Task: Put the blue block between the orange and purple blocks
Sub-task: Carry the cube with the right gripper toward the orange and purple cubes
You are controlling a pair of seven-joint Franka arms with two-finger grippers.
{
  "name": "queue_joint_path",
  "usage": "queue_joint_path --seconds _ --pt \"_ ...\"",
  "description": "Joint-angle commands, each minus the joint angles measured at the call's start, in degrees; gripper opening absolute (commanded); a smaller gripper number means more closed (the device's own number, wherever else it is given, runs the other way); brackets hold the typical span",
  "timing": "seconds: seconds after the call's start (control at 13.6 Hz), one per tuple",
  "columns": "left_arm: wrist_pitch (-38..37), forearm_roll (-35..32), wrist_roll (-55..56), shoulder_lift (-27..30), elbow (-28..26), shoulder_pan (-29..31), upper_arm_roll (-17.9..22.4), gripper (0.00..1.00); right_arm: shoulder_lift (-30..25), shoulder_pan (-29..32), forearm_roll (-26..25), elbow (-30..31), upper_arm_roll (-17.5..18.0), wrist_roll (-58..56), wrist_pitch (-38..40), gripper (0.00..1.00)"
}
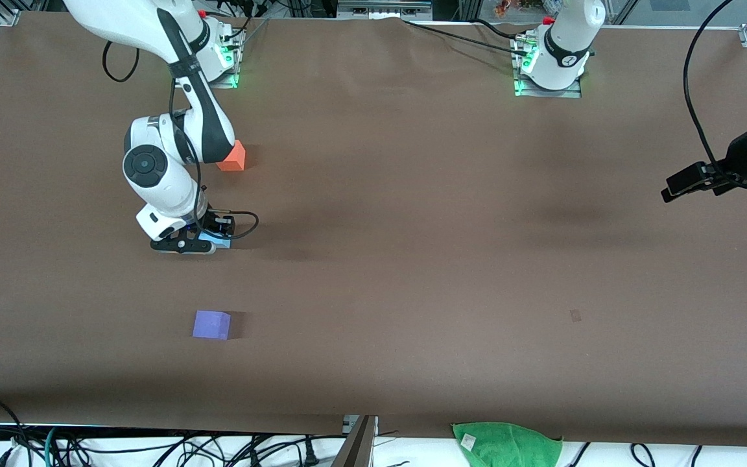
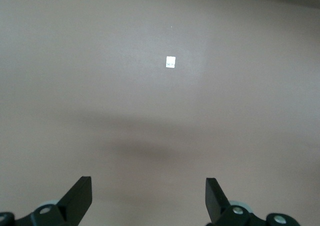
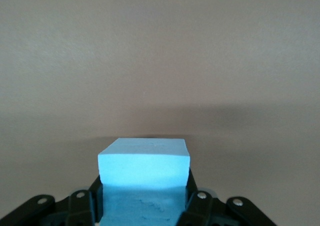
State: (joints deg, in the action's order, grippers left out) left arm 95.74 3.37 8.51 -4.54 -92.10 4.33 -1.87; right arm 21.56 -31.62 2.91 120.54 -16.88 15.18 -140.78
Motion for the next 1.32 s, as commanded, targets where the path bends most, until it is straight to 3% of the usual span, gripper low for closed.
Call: queue_joint_path --seconds 0.0,0.22,0.95,1.03,1.17,1.25 --pt "-0.38 -1.44 0.45 0.05 0.07 -0.11 -0.42 1.00 1.38 0.42 1.57 -0.57 0.44 -1.21 0.51 0.38" --pt "-0.38 -1.44 0.45 0.05 0.07 -0.11 -0.42 1.00 2.09 0.33 3.94 -0.49 0.53 -1.38 0.51 0.38" --pt "-0.30 -1.52 0.45 0.05 0.07 -0.11 -0.42 1.00 4.55 0.33 4.03 -0.49 0.71 -1.82 -1.60 0.41" --pt "-0.30 -1.52 0.45 0.05 0.07 -0.11 -0.42 1.00 4.64 0.42 4.03 -0.49 0.71 -1.91 -1.60 0.52" --pt "-0.30 -1.44 0.45 -0.03 0.07 -0.11 -0.42 1.00 4.72 0.33 4.03 -0.66 0.71 -1.91 -1.51 1.00" --pt "-0.30 -1.44 0.45 -0.03 0.07 -0.11 -0.42 1.00 4.46 0.33 4.03 -0.92 0.62 -2.17 -1.34 1.00"
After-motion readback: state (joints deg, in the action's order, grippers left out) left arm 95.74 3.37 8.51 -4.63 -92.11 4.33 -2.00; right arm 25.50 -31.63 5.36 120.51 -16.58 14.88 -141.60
